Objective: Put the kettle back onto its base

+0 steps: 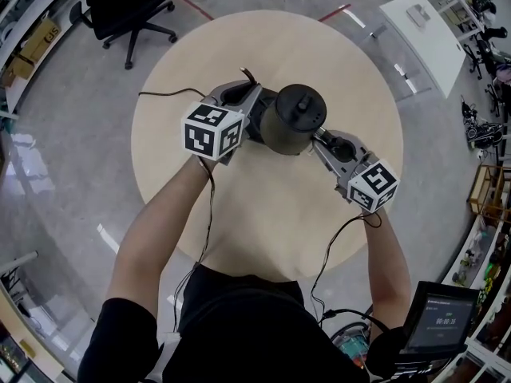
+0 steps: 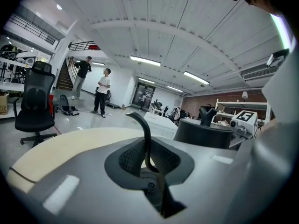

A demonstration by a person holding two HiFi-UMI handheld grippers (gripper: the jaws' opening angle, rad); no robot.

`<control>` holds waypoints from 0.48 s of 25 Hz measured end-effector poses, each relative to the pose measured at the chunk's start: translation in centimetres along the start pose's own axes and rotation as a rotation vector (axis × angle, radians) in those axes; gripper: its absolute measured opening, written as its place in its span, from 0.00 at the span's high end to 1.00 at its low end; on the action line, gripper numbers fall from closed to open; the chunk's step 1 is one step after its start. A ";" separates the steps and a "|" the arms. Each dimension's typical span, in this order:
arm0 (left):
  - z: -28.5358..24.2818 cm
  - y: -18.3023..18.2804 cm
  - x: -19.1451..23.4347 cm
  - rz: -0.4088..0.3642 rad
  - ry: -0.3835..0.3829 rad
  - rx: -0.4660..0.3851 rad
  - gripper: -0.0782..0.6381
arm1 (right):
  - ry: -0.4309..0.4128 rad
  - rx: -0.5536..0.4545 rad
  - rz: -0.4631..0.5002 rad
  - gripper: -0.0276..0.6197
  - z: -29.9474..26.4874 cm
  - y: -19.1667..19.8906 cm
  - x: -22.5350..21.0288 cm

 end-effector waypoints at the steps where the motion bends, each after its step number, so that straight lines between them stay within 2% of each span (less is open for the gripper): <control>1: -0.4 0.1 0.2 -0.002 -0.004 0.002 0.84 | -0.001 0.015 0.010 0.86 -0.2 0.2 -0.4; 8: -2.2 0.3 1.5 -0.057 -0.026 0.022 0.84 | 0.020 0.127 0.098 0.86 -2.4 1.8 -2.2; 12: -2.9 1.0 2.2 -0.073 -0.035 0.042 0.84 | 0.031 0.162 0.113 0.86 -3.4 2.9 -2.8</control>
Point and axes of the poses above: the fingertips, and each gripper's own axes: z backward along the fingers, x to its left, y out of its underside, the point moved 5 cm from there along z, backward along the fingers, and after that the axes turned 1 degree about z, right-handed, at the moved point
